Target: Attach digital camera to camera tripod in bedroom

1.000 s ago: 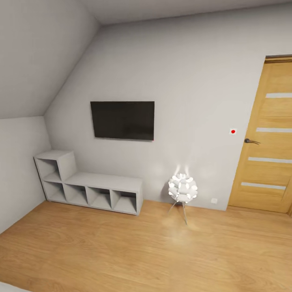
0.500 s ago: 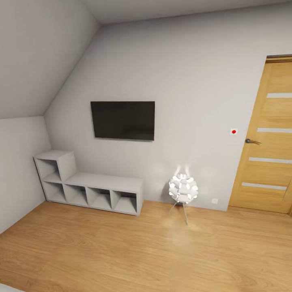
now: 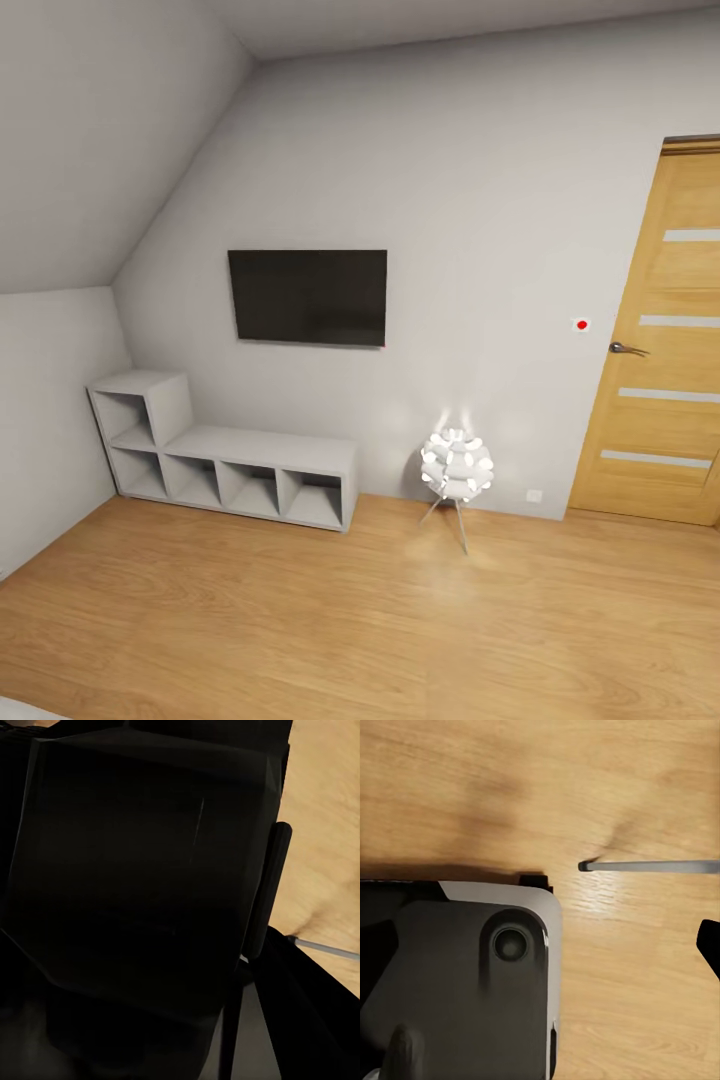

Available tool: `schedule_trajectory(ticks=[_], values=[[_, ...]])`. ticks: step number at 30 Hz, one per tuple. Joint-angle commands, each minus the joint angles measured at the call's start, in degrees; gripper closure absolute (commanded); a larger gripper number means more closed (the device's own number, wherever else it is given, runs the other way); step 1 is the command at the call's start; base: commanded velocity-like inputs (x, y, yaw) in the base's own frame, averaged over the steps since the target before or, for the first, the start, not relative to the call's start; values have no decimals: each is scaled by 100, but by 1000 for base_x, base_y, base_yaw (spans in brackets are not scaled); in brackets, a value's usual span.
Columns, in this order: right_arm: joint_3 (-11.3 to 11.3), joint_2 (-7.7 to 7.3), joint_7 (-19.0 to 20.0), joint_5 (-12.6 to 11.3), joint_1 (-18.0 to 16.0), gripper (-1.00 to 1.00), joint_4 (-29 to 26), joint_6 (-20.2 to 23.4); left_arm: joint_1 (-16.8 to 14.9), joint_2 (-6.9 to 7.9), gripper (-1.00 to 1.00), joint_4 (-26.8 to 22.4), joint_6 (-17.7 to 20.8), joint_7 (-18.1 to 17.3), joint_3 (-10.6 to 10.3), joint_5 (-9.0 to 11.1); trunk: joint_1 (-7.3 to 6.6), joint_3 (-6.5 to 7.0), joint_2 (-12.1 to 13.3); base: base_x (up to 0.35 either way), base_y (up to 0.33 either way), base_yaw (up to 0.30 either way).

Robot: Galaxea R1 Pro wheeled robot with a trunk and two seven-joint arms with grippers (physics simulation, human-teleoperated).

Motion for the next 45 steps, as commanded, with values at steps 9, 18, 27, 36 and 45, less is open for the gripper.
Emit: schedule_trajectory(ticks=[9,18,27,36,45], values=[[-56,31,16,32,-9,-100,16,-26,7,7,100,3,-33,-27,-33,59,2,-10,-9,0,0,0],[-49,70,16,35,-9,-100,16,-26,10,8,100,-5,-26,-27,-37,5,2,-10,-9,61,0,0],[-49,71,16,35,-9,-100,16,-38,10,8,100,-5,-27,-29,-40,-14,2,-10,-9,213,0,0],[-49,73,16,27,-9,-100,16,-44,10,8,100,-5,-26,-29,-39,-13,2,-10,-9,14,0,-10],[-49,79,16,27,-9,-100,16,-36,10,8,100,-5,-26,-29,-39,-11,2,-10,-9,1,0,-190]])
